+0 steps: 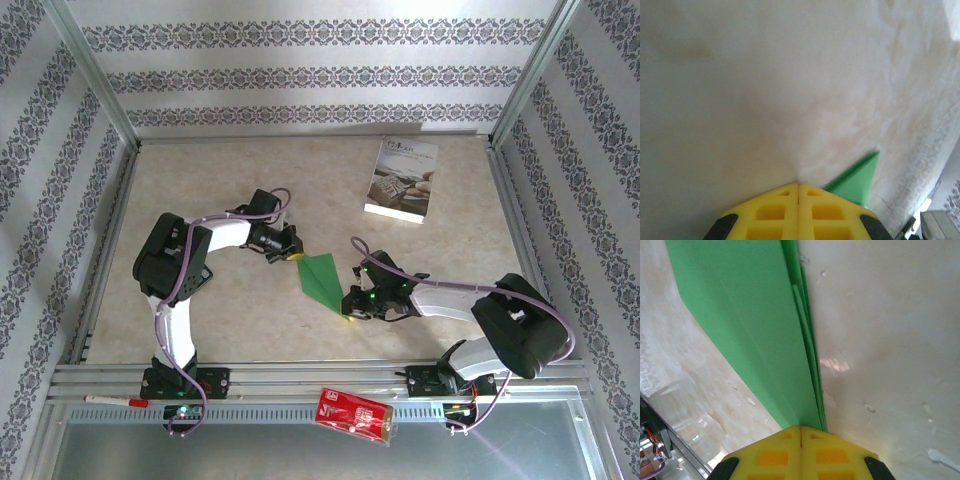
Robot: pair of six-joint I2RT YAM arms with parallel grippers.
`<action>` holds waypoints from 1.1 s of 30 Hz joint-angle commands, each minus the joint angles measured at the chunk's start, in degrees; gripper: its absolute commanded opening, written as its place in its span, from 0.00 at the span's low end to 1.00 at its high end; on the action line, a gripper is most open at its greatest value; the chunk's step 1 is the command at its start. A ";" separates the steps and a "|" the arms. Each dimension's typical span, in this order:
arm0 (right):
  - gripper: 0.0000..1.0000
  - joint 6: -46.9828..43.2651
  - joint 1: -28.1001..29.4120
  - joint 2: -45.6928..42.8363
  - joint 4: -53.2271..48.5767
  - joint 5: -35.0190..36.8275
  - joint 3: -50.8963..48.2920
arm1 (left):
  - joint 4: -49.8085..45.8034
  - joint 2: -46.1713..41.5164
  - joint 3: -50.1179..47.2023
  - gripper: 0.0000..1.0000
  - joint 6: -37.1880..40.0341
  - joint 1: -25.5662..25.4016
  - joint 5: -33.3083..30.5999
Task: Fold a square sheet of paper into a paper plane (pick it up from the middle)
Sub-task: Fourth fold the wing at the center of the table, then turn over the paper at the center of the table.
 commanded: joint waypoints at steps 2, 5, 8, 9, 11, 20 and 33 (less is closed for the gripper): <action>0.00 -4.00 0.97 -0.26 -14.42 4.03 -2.22 | 2.83 -6.03 -1.78 0.08 -1.95 2.16 -3.27; 0.02 -6.96 0.99 -3.31 -12.47 1.18 0.80 | 7.33 -12.76 -8.19 0.15 -5.67 0.45 -2.11; 0.10 -9.27 0.35 -6.83 -9.72 -1.94 3.26 | 10.91 -18.21 -14.29 0.19 -8.95 -3.35 -2.29; 0.13 -9.92 -0.27 -8.27 -9.94 -1.45 3.89 | 12.74 -19.56 -16.25 0.21 -10.45 -5.08 -2.14; 0.17 -10.50 -2.36 -10.79 -9.79 0.29 4.09 | 16.53 -20.92 -18.93 0.22 -13.29 -8.38 -1.81; 0.33 -14.00 -5.02 -3.70 -6.04 2.25 8.34 | 20.28 -13.46 -17.49 0.25 -14.44 -13.06 0.74; 0.30 -14.27 -2.82 5.44 -0.49 0.42 9.53 | 17.57 -15.08 -18.28 0.25 -13.43 -11.88 0.07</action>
